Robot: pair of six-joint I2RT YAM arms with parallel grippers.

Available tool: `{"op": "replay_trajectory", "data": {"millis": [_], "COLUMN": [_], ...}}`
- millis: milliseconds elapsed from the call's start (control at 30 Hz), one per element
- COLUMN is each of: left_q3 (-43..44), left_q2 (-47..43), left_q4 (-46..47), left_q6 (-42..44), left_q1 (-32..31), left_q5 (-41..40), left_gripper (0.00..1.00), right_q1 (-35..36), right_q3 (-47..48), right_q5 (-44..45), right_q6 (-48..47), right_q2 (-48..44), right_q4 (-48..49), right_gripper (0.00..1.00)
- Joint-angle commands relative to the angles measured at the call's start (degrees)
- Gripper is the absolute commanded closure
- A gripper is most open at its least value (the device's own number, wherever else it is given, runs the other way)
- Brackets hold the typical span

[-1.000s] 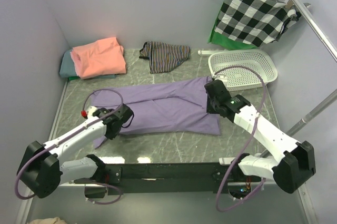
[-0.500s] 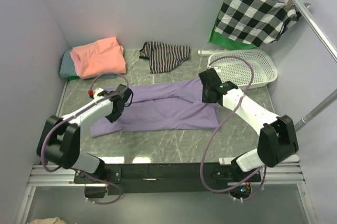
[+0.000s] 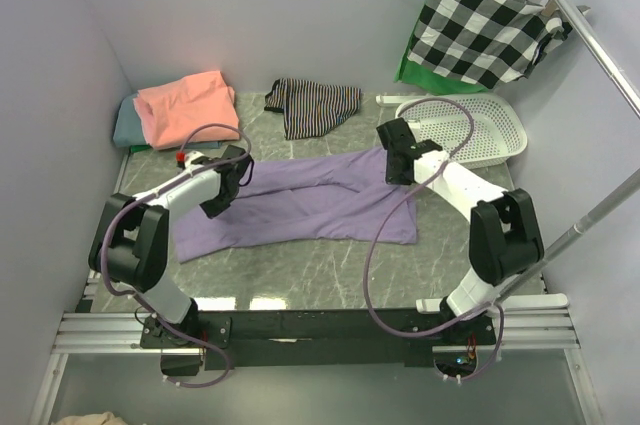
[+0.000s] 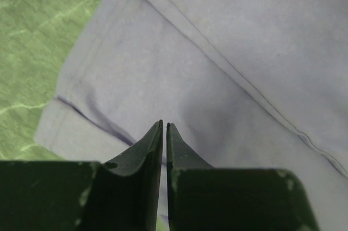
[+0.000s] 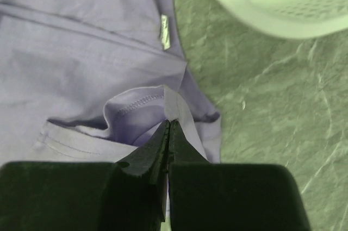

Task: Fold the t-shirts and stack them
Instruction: Fold the tshirt

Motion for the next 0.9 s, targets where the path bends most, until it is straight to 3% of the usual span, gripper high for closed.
{"op": "replay_trajectory", "data": {"millis": [0, 33, 100, 133, 267, 367, 600, 733, 833, 867], "left_q3": [0.6, 0.52, 0.69, 0.69, 0.34, -1.24, -8.53, -10.64, -10.12, -9.77], "left_q2": [-2.07, -2.16, -2.25, -2.77, -5.14, -6.72, -10.94, -10.77, -10.16, -10.16], "left_q4": [0.69, 0.42, -0.63, -0.81, -1.34, -2.3, -0.63, -0.55, -1.25, -1.34], "left_q6": [2.5, 2.41, 2.06, 2.15, 2.5, 1.62, -3.72, -7.6, -11.03, -11.64], "left_q1": [0.5, 0.58, 0.58, 0.58, 0.67, 0.76, 0.15, -0.21, -0.12, -0.12], "left_q5": [-1.83, -2.01, -2.71, -2.71, -1.31, 3.16, 15.91, 17.33, 15.31, 13.83], "left_gripper": [0.86, 0.86, 0.84, 0.83, 0.65, 0.65, 0.59, 0.45, 0.2, 0.17], "right_q1": [-1.23, -1.23, -1.23, -1.23, -1.32, 0.16, 5.27, 5.45, 5.45, 5.45], "right_q3": [3.75, 4.19, 4.37, 4.19, 2.61, 4.19, 4.64, 2.79, 1.82, 1.64], "right_q5": [-0.19, -0.47, -0.9, -0.82, -7.74, -18.73, -24.9, -25.61, -24.55, -24.55], "right_q6": [-2.49, -2.66, -2.4, -2.23, -3.63, -4.33, -5.39, -5.91, -6.62, -6.62], "right_q2": [2.59, 3.2, 3.65, 3.21, -3.37, -4.26, -5.31, -7.86, -9.7, -10.15], "right_q4": [1.85, 1.59, 1.42, 1.59, 4.93, 4.67, 3.96, 4.23, 3.96, 3.96], "right_gripper": [0.88, 0.66, 0.01, 0.0, 0.0, 0.01, 0.0, 0.0, 0.0, 0.0]}}
